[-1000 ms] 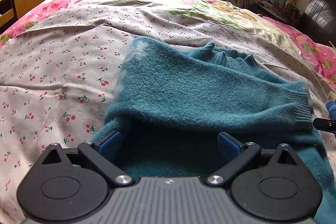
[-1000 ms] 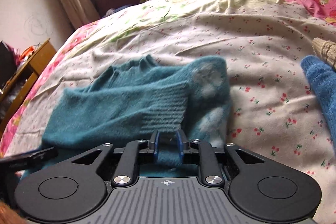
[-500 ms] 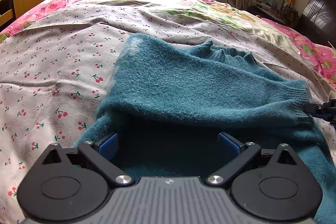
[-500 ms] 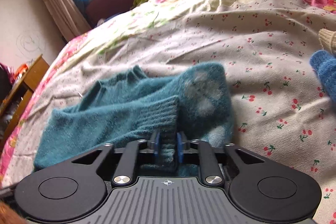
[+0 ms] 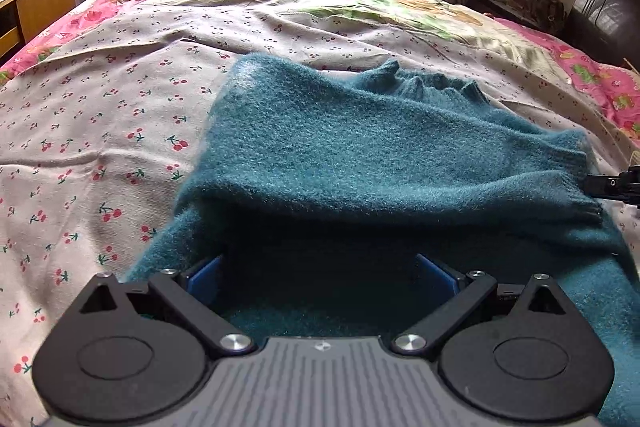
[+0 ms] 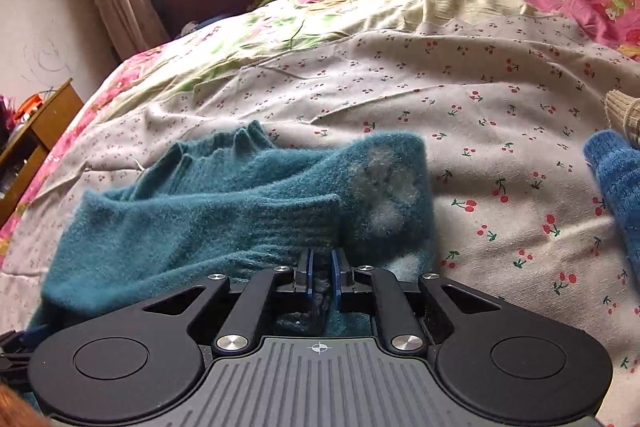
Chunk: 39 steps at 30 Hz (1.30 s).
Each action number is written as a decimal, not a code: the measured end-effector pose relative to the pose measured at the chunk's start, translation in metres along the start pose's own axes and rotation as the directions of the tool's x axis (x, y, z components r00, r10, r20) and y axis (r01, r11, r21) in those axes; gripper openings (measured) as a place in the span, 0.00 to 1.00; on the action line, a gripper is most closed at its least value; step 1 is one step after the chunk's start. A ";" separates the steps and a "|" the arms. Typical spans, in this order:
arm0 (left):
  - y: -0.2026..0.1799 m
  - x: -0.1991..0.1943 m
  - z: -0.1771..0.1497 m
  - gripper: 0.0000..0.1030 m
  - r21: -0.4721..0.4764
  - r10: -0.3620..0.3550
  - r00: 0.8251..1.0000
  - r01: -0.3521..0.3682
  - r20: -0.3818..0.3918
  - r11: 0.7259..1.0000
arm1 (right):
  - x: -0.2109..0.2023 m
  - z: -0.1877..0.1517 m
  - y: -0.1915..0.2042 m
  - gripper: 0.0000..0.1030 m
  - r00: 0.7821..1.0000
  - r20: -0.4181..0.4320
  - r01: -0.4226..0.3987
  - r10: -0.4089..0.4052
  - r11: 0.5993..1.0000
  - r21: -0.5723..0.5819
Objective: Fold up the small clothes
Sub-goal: 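Release the sleeve and move the right gripper toward the sweater hem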
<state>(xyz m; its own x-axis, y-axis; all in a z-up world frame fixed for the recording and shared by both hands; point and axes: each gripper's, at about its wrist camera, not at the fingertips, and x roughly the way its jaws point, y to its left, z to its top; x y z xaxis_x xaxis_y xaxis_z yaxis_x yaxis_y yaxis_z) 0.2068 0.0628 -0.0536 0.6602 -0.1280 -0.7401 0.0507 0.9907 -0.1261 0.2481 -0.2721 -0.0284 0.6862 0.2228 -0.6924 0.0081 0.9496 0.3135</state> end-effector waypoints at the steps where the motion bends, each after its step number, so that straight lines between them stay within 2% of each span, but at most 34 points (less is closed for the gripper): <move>1: 0.002 -0.006 0.001 1.00 -0.010 -0.006 1.000 0.006 0.003 1.000 | -0.009 0.000 0.001 0.12 1.000 0.008 -0.007 0.007 1.000 -0.011; 5: 0.012 -0.036 0.003 1.00 -0.026 -0.018 1.000 0.019 0.025 0.999 | -0.040 -0.009 0.002 0.12 1.000 0.005 -0.017 0.018 0.998 -0.063; 11: 0.036 -0.085 -0.016 1.00 -0.039 -0.010 1.000 0.010 -0.003 0.999 | -0.087 -0.041 -0.005 0.12 0.993 -0.087 -0.080 0.077 0.996 -0.032; 18: 0.038 -0.133 -0.049 1.00 0.065 0.029 0.998 -0.025 -0.059 0.998 | -0.142 -0.095 0.004 0.24 0.966 -0.231 -0.143 0.121 0.986 -0.083; 21: 0.036 -0.142 -0.061 1.00 0.075 0.020 0.995 -0.012 -0.098 0.997 | -0.156 -0.111 0.004 0.25 0.954 -0.275 -0.143 0.118 0.987 -0.071; 26: 0.034 -0.157 -0.078 1.00 0.093 0.034 0.988 -0.020 -0.148 0.995 | -0.182 -0.123 0.002 0.26 0.956 -0.281 -0.107 0.085 0.992 -0.062; 27: 0.034 -0.160 -0.082 1.00 0.095 0.039 0.987 -0.024 -0.157 0.995 | -0.186 -0.125 0.002 0.28 0.955 -0.286 -0.100 0.076 0.993 -0.070; 29: 0.033 -0.165 -0.090 1.00 0.097 0.041 0.984 -0.025 -0.171 0.995 | -0.189 -0.131 0.001 0.39 0.947 -0.316 -0.083 0.055 0.994 -0.074; 33: 0.035 -0.167 -0.101 1.00 0.064 0.030 0.983 -0.019 -0.182 0.998 | -0.183 -0.150 -0.008 0.40 0.921 -0.386 -0.064 0.051 0.998 -0.021; 37: 0.035 -0.169 -0.099 1.00 0.055 0.024 0.983 -0.014 -0.182 0.998 | -0.173 -0.160 -0.017 0.42 0.903 -0.406 -0.112 0.142 0.989 0.098; 39: 0.037 -0.171 -0.098 0.99 0.046 0.013 0.982 -0.004 -0.188 0.999 | -0.169 -0.163 -0.017 0.42 0.904 -0.403 -0.118 0.145 0.989 0.091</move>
<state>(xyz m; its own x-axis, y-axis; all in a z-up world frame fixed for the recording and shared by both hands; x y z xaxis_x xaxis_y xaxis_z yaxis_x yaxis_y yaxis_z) 0.0227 0.1170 0.0038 0.5081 -0.1215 -0.8527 0.0824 0.9923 -0.0923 0.0137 -0.2895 -0.0229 0.3280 0.4282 -0.8421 -0.0068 0.8924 0.4511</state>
